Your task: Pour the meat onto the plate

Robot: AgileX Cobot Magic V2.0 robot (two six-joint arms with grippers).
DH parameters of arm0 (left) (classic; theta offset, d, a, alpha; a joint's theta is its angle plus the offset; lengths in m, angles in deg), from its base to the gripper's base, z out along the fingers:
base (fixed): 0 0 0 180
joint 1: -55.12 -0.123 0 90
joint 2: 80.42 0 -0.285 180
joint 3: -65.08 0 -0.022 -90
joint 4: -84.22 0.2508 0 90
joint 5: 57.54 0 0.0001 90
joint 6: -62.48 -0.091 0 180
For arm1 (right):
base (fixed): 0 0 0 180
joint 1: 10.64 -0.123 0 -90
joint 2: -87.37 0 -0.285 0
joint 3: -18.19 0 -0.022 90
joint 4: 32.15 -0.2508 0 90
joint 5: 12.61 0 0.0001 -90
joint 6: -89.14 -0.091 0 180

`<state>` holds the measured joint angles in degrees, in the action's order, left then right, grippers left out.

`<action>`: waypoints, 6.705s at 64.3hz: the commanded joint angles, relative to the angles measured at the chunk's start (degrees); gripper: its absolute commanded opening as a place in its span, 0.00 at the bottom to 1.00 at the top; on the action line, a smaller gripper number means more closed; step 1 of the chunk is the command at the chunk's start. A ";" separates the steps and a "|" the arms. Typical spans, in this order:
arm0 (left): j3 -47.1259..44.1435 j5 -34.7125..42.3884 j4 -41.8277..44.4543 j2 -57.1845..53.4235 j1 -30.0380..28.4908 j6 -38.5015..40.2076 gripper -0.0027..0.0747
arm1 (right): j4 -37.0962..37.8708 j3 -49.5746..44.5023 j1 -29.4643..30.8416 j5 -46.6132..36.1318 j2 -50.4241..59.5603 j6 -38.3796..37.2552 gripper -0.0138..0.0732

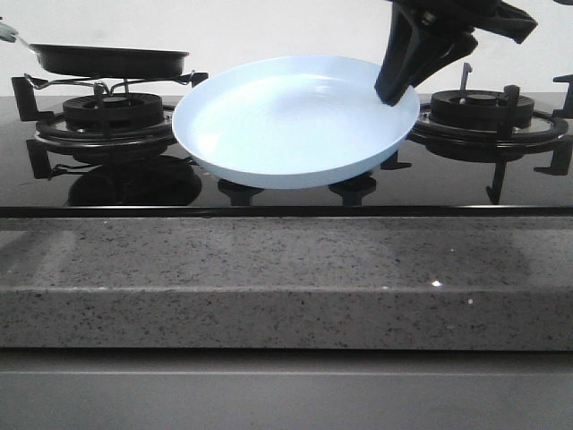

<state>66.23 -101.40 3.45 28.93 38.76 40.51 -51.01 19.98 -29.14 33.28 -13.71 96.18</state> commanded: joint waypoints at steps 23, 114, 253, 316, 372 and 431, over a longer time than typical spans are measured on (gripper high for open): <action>1.54 -9.34 -6.40 -7.95 2.72 -8.42 0.01 | -1.55 1.39 0.27 -2.57 3.09 0.66 0.09; 1.55 16.52 31.42 -28.73 38.70 -27.44 0.01 | -1.55 1.39 0.27 -2.57 3.09 0.66 0.09; -2.34 -2.01 -20.03 -3.00 0.58 -13.76 0.01 | -1.55 1.39 0.27 -2.57 3.09 0.66 0.09; -2.34 -1.58 -5.48 -3.28 0.58 -13.76 0.71 | -1.55 1.39 0.27 -2.57 3.09 0.66 0.09; -2.34 -19.71 9.51 -8.00 0.80 -8.78 0.11 | -1.55 1.39 0.27 -2.57 3.09 0.66 0.09; -29.35 19.04 58.67 -52.54 26.32 -0.76 0.01 | -1.55 1.39 0.27 -2.57 3.09 0.66 0.09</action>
<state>40.07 -90.43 58.88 -18.35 63.41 38.64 -51.01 19.98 -29.14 33.28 -13.71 96.31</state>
